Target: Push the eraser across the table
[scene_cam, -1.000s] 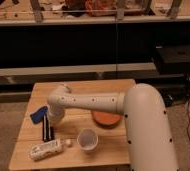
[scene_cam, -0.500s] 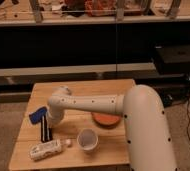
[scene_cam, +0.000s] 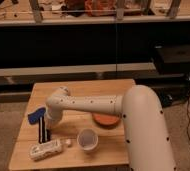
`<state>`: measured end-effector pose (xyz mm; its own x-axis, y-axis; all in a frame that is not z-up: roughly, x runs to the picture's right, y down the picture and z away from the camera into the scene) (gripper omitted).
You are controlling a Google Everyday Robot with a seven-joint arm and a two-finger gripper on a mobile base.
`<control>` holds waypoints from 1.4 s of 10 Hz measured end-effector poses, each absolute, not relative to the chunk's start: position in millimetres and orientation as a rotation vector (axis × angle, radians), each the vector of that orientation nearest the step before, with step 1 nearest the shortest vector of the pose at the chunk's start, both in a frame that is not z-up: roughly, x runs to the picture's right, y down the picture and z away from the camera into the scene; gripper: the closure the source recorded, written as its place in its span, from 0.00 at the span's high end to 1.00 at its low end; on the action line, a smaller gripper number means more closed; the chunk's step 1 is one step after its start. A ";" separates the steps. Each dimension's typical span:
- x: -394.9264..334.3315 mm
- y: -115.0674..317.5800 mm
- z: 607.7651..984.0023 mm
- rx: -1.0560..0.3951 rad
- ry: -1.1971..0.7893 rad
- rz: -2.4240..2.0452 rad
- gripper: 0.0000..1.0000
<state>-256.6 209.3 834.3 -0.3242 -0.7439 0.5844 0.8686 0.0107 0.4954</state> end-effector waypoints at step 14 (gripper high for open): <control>-334.8 240.8 800.8 -0.054 -1.137 -1.776 0.00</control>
